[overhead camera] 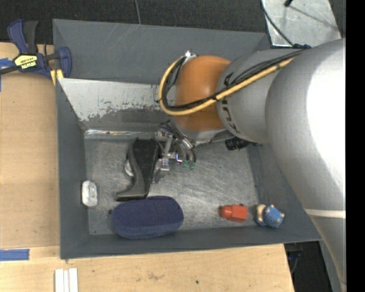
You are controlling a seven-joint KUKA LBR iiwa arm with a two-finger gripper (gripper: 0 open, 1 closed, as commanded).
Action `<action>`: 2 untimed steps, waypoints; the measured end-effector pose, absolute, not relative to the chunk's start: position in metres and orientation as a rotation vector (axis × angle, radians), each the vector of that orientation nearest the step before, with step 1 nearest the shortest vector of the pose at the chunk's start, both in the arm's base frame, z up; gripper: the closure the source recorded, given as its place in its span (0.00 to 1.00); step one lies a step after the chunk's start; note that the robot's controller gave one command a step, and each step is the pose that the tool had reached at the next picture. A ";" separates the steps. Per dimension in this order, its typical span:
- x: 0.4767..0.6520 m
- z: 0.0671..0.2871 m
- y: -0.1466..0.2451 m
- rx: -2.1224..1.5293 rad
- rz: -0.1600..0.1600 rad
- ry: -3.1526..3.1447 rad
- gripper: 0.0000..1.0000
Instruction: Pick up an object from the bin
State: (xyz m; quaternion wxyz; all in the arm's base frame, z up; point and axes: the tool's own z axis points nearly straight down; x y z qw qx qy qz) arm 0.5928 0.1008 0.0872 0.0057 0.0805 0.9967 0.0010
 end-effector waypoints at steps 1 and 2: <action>0.610 0.075 0.123 -0.528 -0.004 3.080 0.00; 0.604 0.075 0.140 -0.573 -0.007 3.074 0.00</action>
Offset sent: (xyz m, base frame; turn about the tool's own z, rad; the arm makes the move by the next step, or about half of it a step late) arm 0.0123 0.0233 -0.0172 -0.5025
